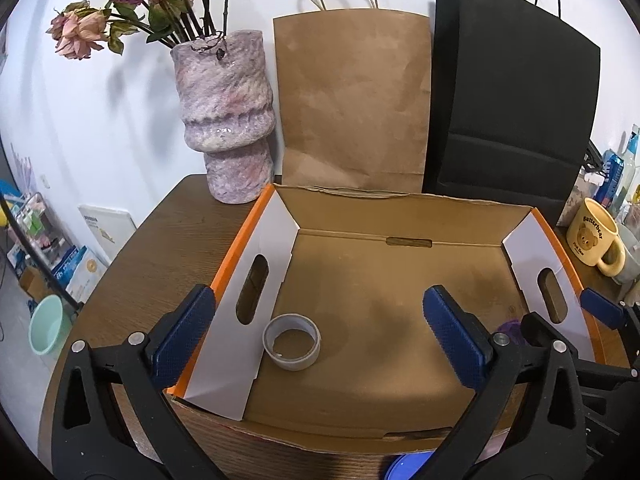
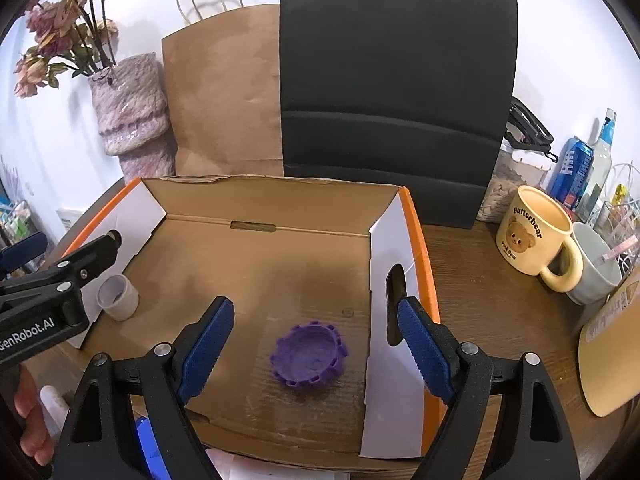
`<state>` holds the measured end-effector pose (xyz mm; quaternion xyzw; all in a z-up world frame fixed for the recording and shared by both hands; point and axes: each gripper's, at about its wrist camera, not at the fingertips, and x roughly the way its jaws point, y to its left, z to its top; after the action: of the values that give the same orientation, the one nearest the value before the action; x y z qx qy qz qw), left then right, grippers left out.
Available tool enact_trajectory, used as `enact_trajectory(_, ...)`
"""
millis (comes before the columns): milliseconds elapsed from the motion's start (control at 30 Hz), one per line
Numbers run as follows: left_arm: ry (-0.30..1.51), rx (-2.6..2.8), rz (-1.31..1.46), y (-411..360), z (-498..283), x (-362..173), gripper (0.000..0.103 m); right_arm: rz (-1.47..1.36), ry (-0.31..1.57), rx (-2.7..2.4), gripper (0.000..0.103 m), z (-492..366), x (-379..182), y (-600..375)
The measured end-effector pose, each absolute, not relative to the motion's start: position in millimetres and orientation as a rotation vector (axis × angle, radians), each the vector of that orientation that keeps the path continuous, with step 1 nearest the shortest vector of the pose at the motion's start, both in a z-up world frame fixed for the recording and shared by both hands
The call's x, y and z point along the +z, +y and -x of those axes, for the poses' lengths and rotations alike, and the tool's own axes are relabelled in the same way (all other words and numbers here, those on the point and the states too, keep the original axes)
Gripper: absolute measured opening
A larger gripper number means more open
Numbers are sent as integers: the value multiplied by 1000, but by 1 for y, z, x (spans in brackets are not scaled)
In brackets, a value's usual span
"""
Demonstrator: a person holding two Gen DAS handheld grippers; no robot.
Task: Organize rigid objects
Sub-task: 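Open both grippers to drop the ring and purple cap into the box, then withdraw both open grippers from the box back over the table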
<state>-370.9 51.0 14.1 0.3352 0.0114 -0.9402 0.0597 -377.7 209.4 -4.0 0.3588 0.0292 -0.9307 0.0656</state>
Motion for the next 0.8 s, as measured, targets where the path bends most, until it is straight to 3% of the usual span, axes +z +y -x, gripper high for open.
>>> enact_trajectory(800, 104, -2902, -943, 40, 325, 33, 103, -990, 92, -2798, 88, 340, 12, 212)
